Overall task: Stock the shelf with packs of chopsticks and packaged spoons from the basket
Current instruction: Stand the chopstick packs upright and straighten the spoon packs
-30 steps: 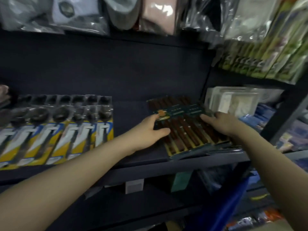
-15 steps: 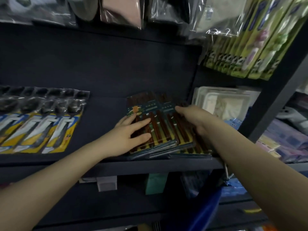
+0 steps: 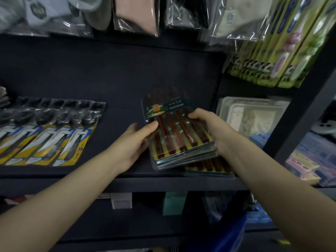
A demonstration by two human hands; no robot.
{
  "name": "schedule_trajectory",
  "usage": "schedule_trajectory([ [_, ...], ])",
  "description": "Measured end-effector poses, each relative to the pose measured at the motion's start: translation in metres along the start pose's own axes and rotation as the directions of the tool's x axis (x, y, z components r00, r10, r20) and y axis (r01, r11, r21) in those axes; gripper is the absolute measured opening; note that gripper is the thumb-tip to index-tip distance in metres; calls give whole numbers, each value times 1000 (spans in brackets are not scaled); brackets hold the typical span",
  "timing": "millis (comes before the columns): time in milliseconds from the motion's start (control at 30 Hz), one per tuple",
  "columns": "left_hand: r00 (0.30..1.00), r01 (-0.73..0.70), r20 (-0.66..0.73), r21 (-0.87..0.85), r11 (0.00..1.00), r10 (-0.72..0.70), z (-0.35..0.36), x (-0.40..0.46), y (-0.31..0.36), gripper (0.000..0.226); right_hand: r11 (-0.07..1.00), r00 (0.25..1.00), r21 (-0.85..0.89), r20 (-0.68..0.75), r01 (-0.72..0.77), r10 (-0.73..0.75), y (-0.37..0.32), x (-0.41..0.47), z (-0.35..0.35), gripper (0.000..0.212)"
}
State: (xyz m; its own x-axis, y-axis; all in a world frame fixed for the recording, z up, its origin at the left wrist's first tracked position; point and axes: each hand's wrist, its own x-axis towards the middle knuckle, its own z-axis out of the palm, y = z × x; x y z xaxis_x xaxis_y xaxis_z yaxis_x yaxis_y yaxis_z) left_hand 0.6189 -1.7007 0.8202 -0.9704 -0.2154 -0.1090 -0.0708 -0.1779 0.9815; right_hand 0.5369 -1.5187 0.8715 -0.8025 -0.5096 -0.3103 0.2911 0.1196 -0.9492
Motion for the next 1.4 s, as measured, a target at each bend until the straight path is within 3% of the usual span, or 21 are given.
schedule_trajectory([
  [33,1000,19,20,-92,996,-17,2,2,2,55,1000,1000,11,11,-8,8,0,-1,-3,20],
  [67,999,29,41,-103,994,-25,6,2,4,22,1000,1000,5,6,-13,13,0,-2,-5,18],
  [100,999,36,39,-71,997,-33,10,3,5,5,999,1000,-43,-18,-21,20,-1,-3,-7,18],
  [200,998,38,42,3,999,-38,21,4,8,18,957,989,-282,-143,-68,28,1,-4,-15,25],
  [267,998,49,46,60,997,-51,27,7,7,27,935,979,-345,-204,-86,15,1,-7,-19,32],
  [400,994,39,98,134,990,-52,49,14,9,17,904,955,-425,-284,-41,-91,-2,-8,-24,37],
  [467,994,40,88,182,982,-57,57,18,10,19,914,941,-401,-327,-52,-90,-1,-7,-28,48],
  [567,990,92,91,174,980,-109,62,23,12,20,933,935,-333,-354,-134,8,0,-10,-30,35],
  [700,981,134,114,170,976,-154,66,27,13,17,954,934,-254,-352,-160,63,2,-4,-31,41],
  [900,978,137,128,189,972,-163,63,13,11,22,970,948,-151,-288,-188,138,13,-7,-34,31],
  [967,978,77,163,291,953,-129,56,-2,4,29,967,951,-183,-287,-175,117,20,-9,-37,46],
  [1033,978,-33,203,400,916,-54,46,-12,0,39,914,941,-384,-339,-130,-8,30,-8,-40,66],
  [1100,981,-103,192,445,890,18,43,-18,-1,43,849,924,-522,-358,-76,-137,34,-11,-37,67],
  [1200,987,-132,146,454,881,73,49,-31,-7,40,848,930,-526,-340,-63,-141,38,-13,-28,70],
  [1267,986,-157,130,455,876,109,49,-45,-14,40,850,936,-525,-315,-33,-158,43,-23,-22,59],
  [1400,981,-194,63,334,923,184,43,-91,-24,23,847,939,-530,-268,44,-217,67,-55,-10,56],
])
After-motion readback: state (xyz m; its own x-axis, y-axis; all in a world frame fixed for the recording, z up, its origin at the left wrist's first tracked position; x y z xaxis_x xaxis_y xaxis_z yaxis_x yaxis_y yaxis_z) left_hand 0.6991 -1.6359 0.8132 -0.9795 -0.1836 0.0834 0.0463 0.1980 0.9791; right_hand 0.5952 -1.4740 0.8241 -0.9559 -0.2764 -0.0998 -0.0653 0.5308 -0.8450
